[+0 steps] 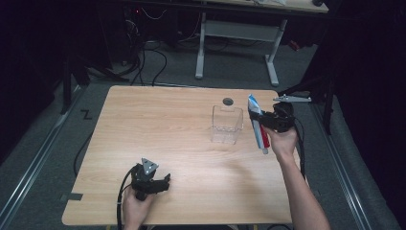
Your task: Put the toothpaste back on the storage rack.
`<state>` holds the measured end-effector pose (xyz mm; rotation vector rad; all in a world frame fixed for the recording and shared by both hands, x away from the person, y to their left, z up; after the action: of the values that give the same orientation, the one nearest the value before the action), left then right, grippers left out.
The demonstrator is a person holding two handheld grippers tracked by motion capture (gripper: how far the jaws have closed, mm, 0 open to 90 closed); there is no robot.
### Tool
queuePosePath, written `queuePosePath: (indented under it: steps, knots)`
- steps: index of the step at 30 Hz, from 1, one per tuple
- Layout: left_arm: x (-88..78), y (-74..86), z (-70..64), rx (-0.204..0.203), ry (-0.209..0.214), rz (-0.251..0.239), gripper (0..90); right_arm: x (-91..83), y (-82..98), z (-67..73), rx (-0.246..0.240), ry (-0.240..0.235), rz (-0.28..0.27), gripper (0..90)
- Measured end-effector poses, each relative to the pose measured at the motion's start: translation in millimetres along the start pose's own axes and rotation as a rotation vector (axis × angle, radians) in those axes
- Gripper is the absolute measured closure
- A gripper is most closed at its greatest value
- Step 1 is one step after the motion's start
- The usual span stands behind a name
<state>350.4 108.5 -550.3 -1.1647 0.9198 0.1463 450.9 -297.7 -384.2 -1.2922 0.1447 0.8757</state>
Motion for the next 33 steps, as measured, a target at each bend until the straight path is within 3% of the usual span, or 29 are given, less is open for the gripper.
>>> queuePosePath:
  steps: [22,33]
  knots:
    - [0.1,-0.3,-2.0,-0.002,-0.001,-0.001,15.1,19.5,-33.4,29.7,-0.063,-0.039,-0.015,70.8]
    - [-0.1,-0.2,-2.2,0.003,0.003,-0.001,15.1,43.7,-49.0,45.1,-0.087,-0.026,0.002,70.8]
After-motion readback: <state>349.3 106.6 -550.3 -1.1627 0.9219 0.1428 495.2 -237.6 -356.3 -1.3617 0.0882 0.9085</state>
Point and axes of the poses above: each handheld gripper's, and its own axes: x roughly forward along the jaws, y roughly out of its underside, z roughly to its left, the point moved 2 cm from there along x, roughly forward along the jaws, and after that the axes turned 8 degrees about x, right-handed, at the moved point
